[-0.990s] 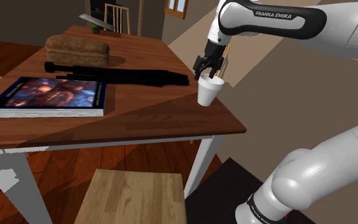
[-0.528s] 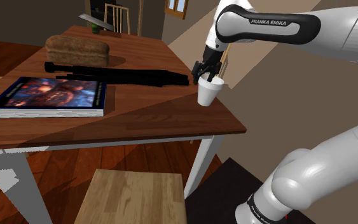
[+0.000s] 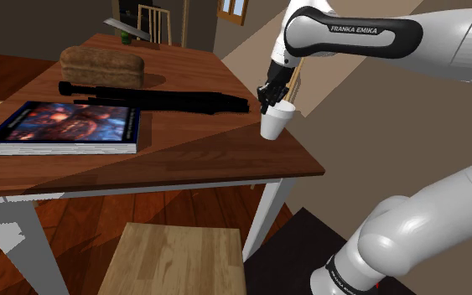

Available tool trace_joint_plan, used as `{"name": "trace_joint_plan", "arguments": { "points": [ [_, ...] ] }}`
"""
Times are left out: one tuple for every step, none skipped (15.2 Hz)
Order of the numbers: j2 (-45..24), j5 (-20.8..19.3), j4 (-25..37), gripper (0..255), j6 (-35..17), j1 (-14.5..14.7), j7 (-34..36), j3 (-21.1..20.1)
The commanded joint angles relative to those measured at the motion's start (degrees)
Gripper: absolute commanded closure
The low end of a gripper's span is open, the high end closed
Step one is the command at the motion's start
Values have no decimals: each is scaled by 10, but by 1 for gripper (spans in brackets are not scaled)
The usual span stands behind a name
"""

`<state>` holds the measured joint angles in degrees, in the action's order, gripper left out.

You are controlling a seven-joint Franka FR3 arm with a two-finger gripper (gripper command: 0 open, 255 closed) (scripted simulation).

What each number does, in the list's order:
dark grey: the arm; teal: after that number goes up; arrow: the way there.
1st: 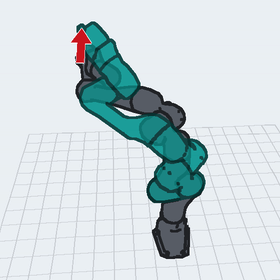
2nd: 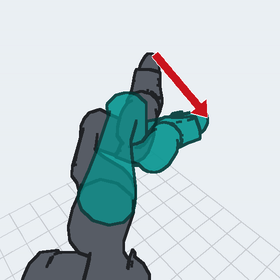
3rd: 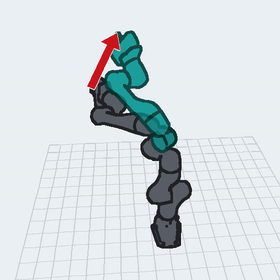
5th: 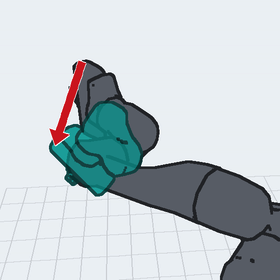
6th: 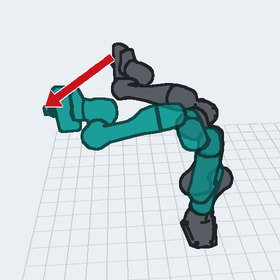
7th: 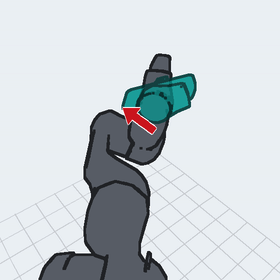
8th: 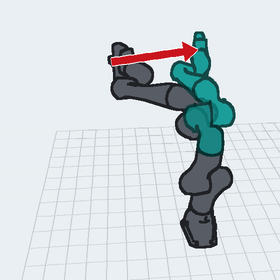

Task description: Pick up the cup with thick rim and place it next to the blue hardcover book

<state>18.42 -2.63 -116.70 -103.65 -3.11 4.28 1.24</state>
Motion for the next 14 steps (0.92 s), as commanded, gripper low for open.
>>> {"name": "trace_joint_plan", "arguments": {
  "points": [
    [0, 0, 0, 255, 0, 0, 0, 0],
    [0, 0, 0, 255, 0, 0, 0, 0],
    [0, 0, 0, 255, 0, 0, 0, 0],
    [0, 0, 0, 255, 0, 0, 0, 0],
    [0, 0, 0, 255, 0, 0, 0, 0],
    [0, 0, 0, 255, 0, 0, 0, 0],
    [0, 0, 0, 255, 0, 0, 0, 0],
    [-1, 0, 8, 255, 8, 0, 0, 0],
    [-1, 0, 17, 255, 15, 0, -1, 0],
    [-2, 0, 25, 255, 23, 0, -1, 0],
    [-3, 0, 34, 255, 31, 0, -1, 0],
    [-5, 1, 43, 255, 38, 0, -1, 0],
    [-6, 1, 52, 255, 46, 0, -2, 0],
    [-7, 1, 61, 255, 54, 0, -2, 0]
  ]
}}
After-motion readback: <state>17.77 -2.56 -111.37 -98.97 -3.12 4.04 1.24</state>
